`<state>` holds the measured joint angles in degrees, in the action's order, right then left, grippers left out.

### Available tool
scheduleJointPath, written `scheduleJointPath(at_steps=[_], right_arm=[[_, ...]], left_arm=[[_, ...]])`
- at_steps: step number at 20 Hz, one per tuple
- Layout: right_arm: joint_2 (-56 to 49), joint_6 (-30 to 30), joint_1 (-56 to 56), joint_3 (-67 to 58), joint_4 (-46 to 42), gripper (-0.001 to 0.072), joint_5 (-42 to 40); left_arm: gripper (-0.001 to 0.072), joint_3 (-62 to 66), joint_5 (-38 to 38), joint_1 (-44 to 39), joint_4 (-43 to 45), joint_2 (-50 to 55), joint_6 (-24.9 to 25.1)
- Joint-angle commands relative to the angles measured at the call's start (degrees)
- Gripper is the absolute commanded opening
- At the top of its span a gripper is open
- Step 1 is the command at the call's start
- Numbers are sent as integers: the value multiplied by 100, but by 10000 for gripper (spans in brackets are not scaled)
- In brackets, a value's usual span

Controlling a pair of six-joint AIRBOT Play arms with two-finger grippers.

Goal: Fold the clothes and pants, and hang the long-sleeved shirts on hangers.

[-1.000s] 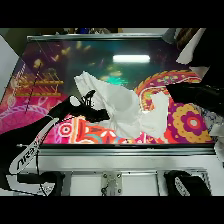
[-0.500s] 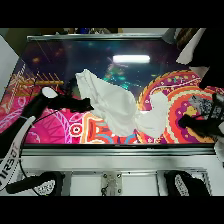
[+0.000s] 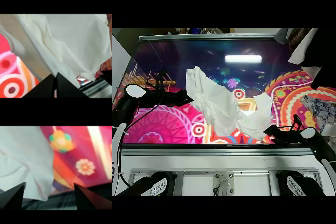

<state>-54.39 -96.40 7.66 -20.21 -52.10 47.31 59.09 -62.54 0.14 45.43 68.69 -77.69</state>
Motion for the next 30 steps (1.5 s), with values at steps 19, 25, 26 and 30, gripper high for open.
scheduleJointPath(at_steps=[19,25,26,30], right_arm=[[1663,1279,968,-6459,-1283,11,721],[2044,929,1539,-7267,-1311,11,765],[2055,800,1547,-7267,-1384,11,896],[1696,612,1545,-7254,-1390,10,2096]], left_arm=[[13,3993,-505,1464,-39,-1991,-271],[12,4284,-251,2208,4,-2942,-271],[13,4116,-243,2371,4,-3042,-271],[12,2879,-356,2780,-2,-3084,-575]])
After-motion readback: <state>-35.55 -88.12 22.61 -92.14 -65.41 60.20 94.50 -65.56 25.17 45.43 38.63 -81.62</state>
